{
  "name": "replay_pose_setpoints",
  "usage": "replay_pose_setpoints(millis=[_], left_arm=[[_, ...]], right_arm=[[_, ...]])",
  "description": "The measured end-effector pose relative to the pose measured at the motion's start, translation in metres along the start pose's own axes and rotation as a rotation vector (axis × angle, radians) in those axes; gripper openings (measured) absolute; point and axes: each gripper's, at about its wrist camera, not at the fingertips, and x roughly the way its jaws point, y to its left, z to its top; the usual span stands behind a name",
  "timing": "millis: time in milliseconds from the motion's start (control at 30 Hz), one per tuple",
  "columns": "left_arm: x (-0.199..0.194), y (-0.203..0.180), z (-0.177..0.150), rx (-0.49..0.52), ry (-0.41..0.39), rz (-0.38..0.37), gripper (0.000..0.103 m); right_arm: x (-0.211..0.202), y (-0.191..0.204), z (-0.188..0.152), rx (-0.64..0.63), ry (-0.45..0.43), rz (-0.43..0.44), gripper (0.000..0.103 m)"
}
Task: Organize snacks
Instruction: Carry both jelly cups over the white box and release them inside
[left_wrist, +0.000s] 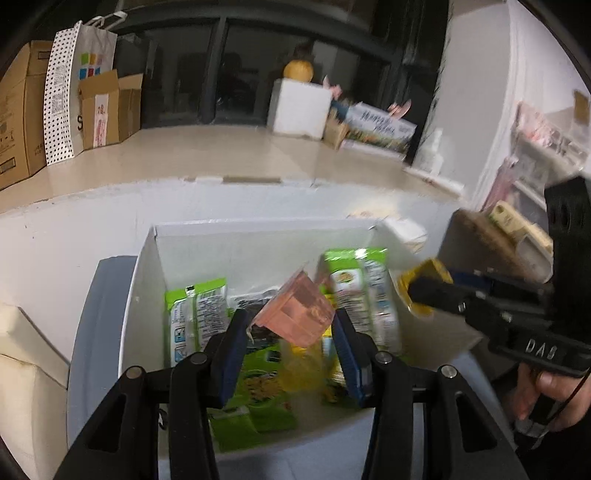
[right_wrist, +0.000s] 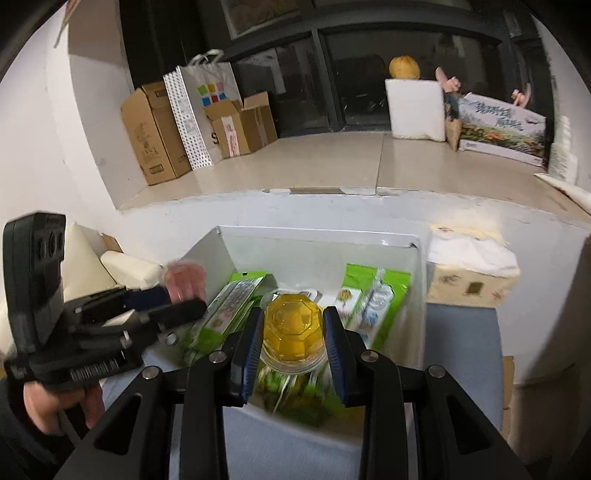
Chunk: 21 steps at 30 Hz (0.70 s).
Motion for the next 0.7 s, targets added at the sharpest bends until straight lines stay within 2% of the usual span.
replay_pose_setpoints(millis=[33, 67, 100, 133, 167, 200, 233, 300, 367, 700], left_arm=[[0.004, 0.002, -0.003, -0.002, 0.013, 0.004, 0.051], [0.011, 0.004, -0.004, -0.001, 0.040, 0.009, 0.055], [0.015, 0.004, -0.005, 0.001, 0.051, 0.018, 0.068], [0.017, 0.003, -0.006, 0.005, 0.050, 0.039, 0.077], [0.016, 0.004, -0.007, 0.011, 0.043, 0.064, 0.097], [0.014, 0.006, -0.008, 0.008, 0.027, 0.069, 0.103], [0.010, 0.009, -0.008, -0.002, 0.015, 0.061, 0.103], [0.008, 0.013, -0.007, -0.021, 0.028, 0.066, 0.103], [0.002, 0.015, -0.007, -0.034, 0.015, 0.059, 0.103], [-0.031, 0.019, -0.004, -0.052, -0.035, 0.079, 0.103]], right_arm=[[0.009, -0.002, 0.002, 0.002, 0.012, -0.003, 0.036], [0.018, -0.003, 0.003, 0.000, 0.029, -0.012, 0.036], [0.028, -0.004, 0.003, -0.006, 0.053, -0.021, 0.036], [0.032, -0.005, 0.004, -0.008, 0.061, -0.028, 0.040], [0.035, -0.005, 0.003, -0.012, 0.061, -0.043, 0.049], [0.035, -0.004, 0.003, -0.016, 0.056, -0.057, 0.078], [0.035, -0.005, 0.002, -0.019, 0.052, -0.075, 0.097], [0.033, -0.008, 0.001, -0.013, 0.052, -0.129, 0.101], [0.030, -0.011, 0.001, 0.004, 0.055, -0.107, 0.101], [0.019, -0.008, 0.002, 0.002, 0.045, -0.128, 0.103]])
